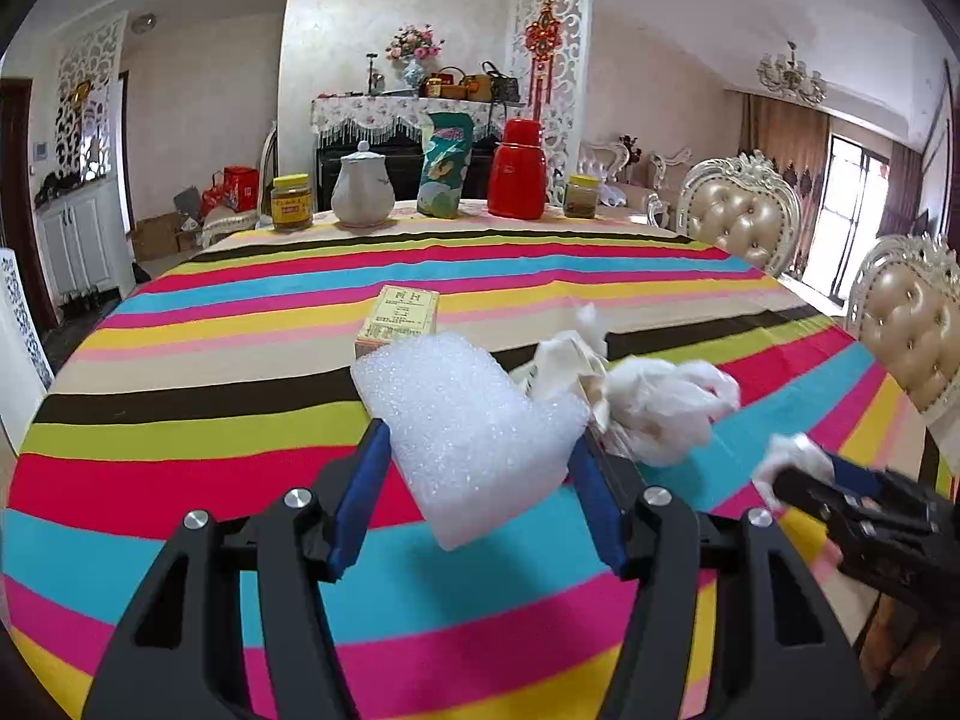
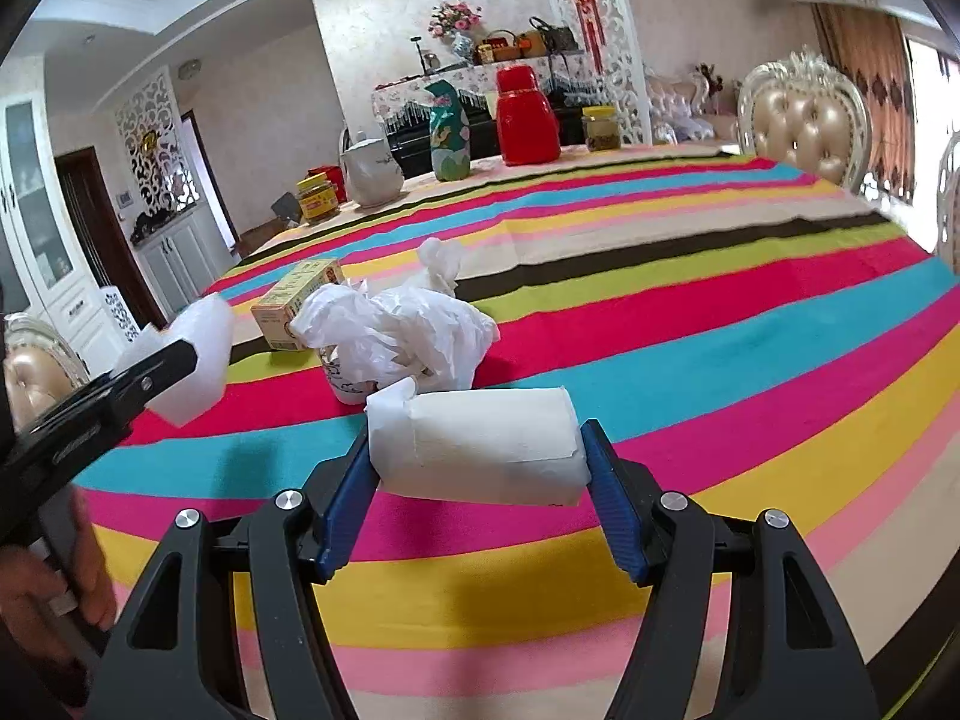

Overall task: Collect trash
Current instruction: 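Carry the wrapped roll and foam piece toward the pink bin with both grippers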

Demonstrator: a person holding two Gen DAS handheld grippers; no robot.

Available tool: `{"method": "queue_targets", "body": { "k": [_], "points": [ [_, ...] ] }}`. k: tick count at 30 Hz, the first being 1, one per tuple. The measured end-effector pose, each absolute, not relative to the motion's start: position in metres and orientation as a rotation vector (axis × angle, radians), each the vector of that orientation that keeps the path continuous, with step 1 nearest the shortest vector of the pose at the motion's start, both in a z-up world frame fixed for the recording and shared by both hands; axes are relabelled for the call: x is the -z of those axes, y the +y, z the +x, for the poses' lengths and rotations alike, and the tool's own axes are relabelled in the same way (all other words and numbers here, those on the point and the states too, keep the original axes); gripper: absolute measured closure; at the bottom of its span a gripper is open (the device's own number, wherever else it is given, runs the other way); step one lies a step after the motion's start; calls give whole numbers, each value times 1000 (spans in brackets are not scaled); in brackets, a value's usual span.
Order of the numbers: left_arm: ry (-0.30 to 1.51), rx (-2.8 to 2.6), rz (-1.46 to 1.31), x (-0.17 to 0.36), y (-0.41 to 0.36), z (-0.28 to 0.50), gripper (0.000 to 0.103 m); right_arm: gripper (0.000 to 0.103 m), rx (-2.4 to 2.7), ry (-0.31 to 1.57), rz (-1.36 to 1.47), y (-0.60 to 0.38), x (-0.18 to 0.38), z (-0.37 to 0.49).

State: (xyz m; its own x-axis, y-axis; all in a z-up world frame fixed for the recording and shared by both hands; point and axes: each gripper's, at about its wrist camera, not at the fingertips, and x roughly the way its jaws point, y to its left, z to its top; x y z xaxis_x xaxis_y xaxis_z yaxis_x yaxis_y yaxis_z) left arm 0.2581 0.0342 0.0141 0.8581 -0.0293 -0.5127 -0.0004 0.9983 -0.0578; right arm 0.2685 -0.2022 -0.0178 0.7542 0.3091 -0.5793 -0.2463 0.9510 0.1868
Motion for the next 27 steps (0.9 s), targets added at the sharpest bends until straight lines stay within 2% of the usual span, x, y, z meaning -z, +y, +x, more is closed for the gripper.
{"method": "queue_targets", "body": {
  "k": [14,27],
  "points": [
    [505,94,-11,-15,6,205,44,40,-282,549,35,-209,-10,213],
    [529,158,16,-12,-18,196,44,40,-210,528,-13,-243,-14,181]
  ]
}}
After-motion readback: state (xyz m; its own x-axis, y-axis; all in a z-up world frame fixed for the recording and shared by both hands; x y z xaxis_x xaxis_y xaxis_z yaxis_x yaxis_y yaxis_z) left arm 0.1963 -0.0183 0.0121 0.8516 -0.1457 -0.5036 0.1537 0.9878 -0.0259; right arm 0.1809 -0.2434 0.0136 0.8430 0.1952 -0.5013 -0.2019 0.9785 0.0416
